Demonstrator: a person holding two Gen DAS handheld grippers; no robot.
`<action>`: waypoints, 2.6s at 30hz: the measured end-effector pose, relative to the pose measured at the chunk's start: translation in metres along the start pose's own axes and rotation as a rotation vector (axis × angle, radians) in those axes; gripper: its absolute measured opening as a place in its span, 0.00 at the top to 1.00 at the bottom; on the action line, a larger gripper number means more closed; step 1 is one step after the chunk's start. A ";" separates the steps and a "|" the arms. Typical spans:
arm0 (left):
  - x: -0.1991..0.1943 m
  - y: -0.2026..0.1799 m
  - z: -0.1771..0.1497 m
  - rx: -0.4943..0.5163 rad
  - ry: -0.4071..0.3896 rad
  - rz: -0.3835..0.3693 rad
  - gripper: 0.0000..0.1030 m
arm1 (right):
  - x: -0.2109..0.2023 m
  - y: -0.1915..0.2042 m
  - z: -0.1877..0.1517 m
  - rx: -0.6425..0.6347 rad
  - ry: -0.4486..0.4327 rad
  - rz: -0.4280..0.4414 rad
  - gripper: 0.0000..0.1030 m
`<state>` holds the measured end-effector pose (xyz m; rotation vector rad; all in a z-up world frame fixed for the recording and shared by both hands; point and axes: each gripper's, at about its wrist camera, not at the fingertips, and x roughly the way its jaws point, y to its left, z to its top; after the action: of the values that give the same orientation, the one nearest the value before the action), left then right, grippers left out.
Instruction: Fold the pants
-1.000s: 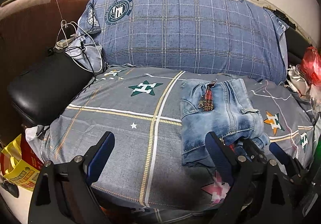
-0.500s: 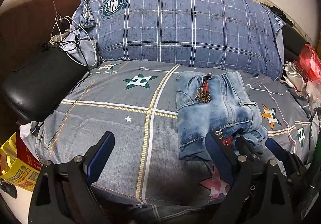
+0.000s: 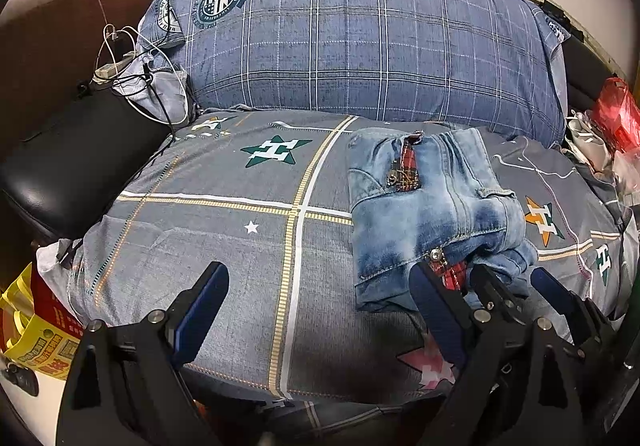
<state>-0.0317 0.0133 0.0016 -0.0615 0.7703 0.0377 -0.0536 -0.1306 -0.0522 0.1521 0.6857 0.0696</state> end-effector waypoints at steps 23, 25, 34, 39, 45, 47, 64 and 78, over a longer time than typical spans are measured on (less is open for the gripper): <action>0.018 -0.003 -0.003 -0.002 0.079 0.001 0.11 | 0.007 -0.014 -0.001 0.027 0.017 0.005 0.17; 0.020 -0.005 -0.001 0.005 0.082 0.012 0.11 | 0.008 -0.017 -0.001 0.039 0.016 0.009 0.17; 0.037 -0.022 0.012 0.059 0.093 0.035 0.11 | -0.005 -0.055 0.013 0.122 -0.040 0.003 0.17; 0.046 -0.032 0.010 0.095 0.104 0.035 0.11 | -0.004 -0.079 0.016 0.164 -0.044 -0.036 0.16; 0.053 -0.035 0.009 0.106 0.109 0.038 0.11 | 0.009 -0.086 0.013 0.190 -0.003 -0.042 0.16; 0.054 -0.034 0.010 0.102 0.111 0.032 0.11 | 0.011 -0.085 0.013 0.181 0.000 -0.042 0.16; 0.059 -0.026 0.010 0.069 0.134 -0.013 0.11 | 0.018 -0.090 0.017 0.186 0.038 -0.075 0.16; 0.051 -0.013 0.019 0.013 0.100 -0.084 0.11 | 0.019 -0.096 0.024 0.190 0.035 -0.064 0.16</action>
<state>0.0189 0.0018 -0.0198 -0.0838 0.8675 -0.0507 -0.0221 -0.2262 -0.0612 0.3114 0.7313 -0.0541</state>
